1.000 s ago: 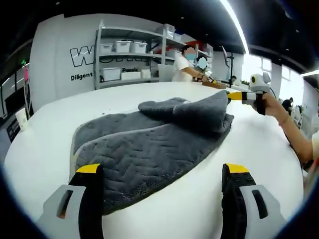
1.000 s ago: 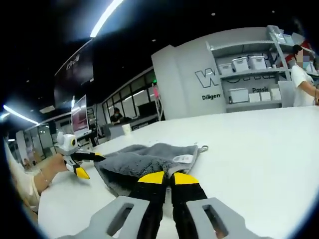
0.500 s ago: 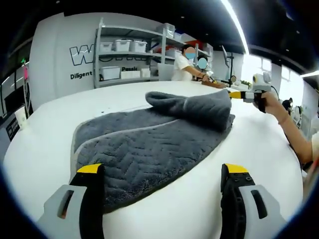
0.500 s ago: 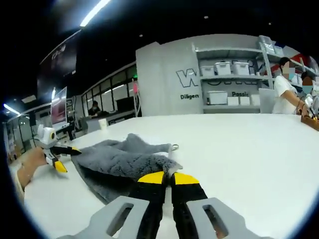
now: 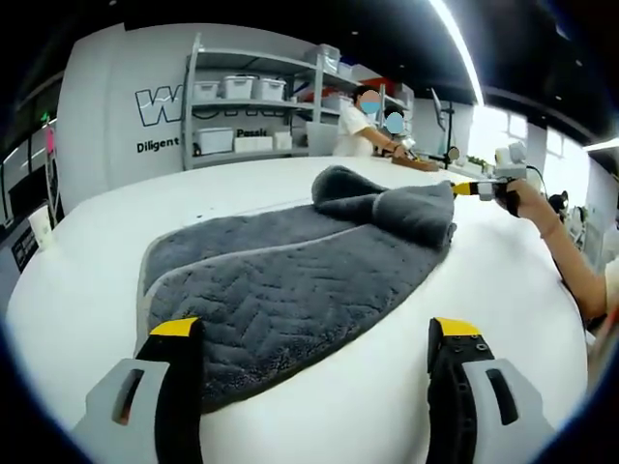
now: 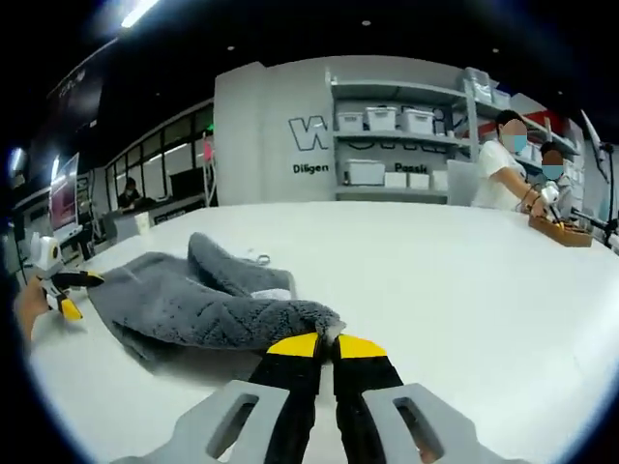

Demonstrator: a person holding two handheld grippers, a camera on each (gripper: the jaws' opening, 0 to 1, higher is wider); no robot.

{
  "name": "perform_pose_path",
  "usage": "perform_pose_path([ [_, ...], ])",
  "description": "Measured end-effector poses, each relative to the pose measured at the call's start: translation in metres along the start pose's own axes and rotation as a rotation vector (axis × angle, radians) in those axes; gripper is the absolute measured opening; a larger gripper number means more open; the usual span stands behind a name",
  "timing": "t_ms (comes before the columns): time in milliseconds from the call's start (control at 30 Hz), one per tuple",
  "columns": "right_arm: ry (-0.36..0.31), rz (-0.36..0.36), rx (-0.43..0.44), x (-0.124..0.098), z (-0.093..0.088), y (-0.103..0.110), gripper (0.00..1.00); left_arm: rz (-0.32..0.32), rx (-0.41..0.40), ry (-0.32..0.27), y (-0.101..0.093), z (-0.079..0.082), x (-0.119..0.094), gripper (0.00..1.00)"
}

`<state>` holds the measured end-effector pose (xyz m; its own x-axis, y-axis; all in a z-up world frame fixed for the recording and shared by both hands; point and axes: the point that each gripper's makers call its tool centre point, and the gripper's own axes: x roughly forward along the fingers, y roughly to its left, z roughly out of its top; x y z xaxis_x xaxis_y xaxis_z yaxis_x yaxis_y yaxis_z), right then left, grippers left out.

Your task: Open the folded towel by lifting each exposed corner and separating the folded layers until the towel lies flat within the target outline without major curled edges

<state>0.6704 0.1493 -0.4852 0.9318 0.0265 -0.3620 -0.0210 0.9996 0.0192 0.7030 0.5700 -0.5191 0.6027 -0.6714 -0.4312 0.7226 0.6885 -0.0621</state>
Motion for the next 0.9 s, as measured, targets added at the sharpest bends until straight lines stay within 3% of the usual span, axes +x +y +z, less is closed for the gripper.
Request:
perform_pose_path([
  [167,0.035,-0.064,-0.040,-0.004,-0.006,-0.014,0.00,0.000,-0.001,0.002,-0.001,0.000,-0.001,0.95],
  [633,0.167,-0.310,-0.135,-0.019,-0.034,-0.080,0.00,-0.001,-0.007,0.004,-0.002,-0.001,-0.002,0.94],
  [833,0.173,-0.359,-0.168,-0.025,-0.034,-0.092,0.00,0.000,-0.006,0.005,-0.002,-0.002,-0.002,0.94],
  [900,0.181,-0.397,-0.215,-0.029,-0.031,-0.098,0.00,-0.001,-0.008,0.006,-0.001,-0.001,-0.002,0.93],
])
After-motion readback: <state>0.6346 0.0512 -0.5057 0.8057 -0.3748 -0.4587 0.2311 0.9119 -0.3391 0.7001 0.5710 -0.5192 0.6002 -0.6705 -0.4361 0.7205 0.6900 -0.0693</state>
